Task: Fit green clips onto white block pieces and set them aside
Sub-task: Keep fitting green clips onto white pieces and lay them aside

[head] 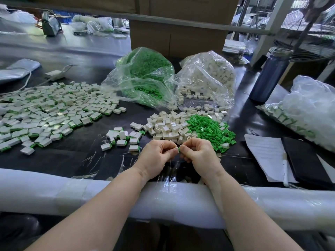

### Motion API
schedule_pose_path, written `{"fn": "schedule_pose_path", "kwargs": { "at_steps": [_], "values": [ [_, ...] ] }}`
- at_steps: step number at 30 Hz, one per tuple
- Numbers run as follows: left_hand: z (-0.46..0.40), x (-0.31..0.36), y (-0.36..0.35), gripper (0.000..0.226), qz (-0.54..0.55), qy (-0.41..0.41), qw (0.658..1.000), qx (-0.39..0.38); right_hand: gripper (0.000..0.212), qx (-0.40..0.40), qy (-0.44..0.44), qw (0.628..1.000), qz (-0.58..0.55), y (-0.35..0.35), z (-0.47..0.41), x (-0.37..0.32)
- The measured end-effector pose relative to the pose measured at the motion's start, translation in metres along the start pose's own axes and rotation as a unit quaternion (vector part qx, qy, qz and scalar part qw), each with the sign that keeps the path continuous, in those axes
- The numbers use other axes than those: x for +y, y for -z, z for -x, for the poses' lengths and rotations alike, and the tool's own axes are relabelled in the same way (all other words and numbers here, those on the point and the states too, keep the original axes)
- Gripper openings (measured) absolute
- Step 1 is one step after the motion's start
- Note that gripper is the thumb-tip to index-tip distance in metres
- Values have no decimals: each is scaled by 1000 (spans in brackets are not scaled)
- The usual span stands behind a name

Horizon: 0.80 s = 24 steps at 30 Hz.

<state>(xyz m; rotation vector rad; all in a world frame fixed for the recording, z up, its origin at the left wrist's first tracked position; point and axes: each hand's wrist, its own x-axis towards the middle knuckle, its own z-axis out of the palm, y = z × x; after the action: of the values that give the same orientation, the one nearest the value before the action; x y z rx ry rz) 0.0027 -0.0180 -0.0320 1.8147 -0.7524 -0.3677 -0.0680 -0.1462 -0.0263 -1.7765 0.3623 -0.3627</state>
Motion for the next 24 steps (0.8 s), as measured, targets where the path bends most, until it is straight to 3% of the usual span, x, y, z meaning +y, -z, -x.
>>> {"fn": "schedule_pose_path", "kwargs": {
  "at_steps": [20,24],
  "values": [
    [2,2,-1,9,-105,-47,993,-11,22,-34,1,999,30,3,0,0],
    [1,2,-2,12,-94,-41,995,1,19,-4,9,1000,3,0,0,-1]
  ]
}}
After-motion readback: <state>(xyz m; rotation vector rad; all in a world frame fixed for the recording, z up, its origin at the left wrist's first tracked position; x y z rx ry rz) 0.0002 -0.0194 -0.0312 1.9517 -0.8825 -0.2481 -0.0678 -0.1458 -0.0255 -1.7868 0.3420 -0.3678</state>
